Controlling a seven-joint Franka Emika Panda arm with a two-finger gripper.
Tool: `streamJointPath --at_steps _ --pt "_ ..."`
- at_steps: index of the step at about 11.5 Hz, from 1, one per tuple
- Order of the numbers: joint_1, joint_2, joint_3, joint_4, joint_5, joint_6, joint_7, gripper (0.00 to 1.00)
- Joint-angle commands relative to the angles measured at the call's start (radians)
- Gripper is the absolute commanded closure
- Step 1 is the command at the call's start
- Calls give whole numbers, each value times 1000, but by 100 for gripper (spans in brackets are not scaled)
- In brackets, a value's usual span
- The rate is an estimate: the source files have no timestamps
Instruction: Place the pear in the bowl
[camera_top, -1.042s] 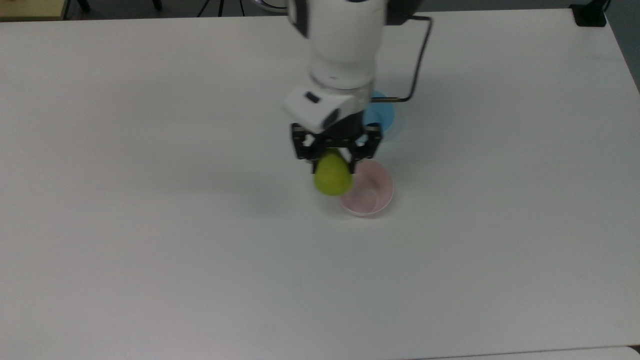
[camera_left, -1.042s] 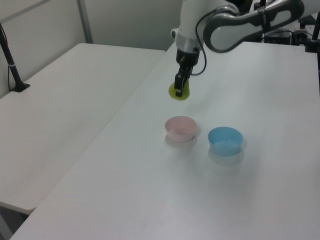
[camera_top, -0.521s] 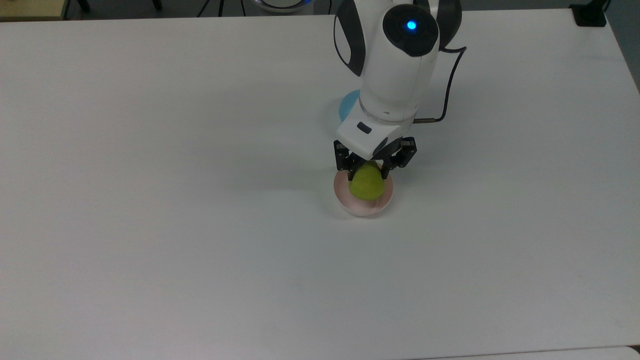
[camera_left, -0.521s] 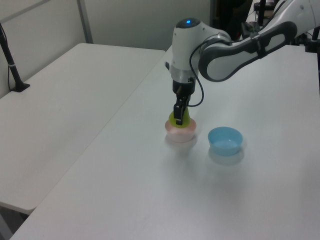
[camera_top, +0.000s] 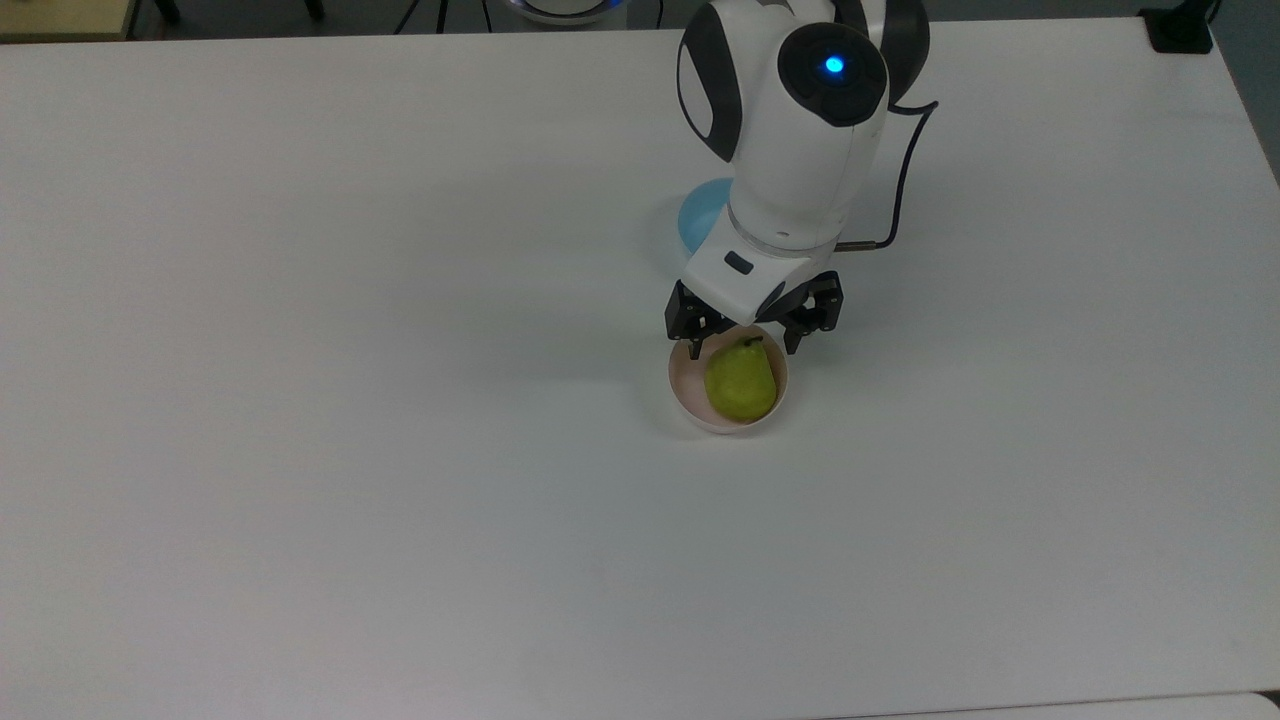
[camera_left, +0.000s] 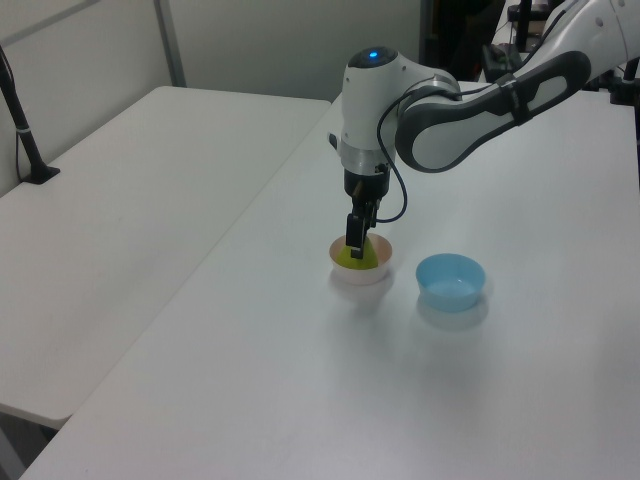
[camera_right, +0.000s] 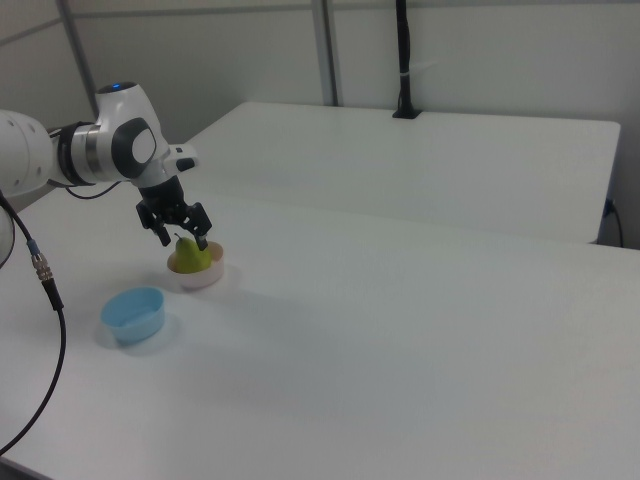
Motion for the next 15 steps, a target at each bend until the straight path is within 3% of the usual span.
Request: streamJointPath --at_steps 1,5,9,15 --pt "6 -75 -26 -10 -5 -24 14 0" --pt "-98 -216 -27 -10 0 -226 -10 0" --pt "-264 -307 -26 -13 11 -393 -153 0" --pt "-318 -318 -29 -7 9 -443 -135 0"
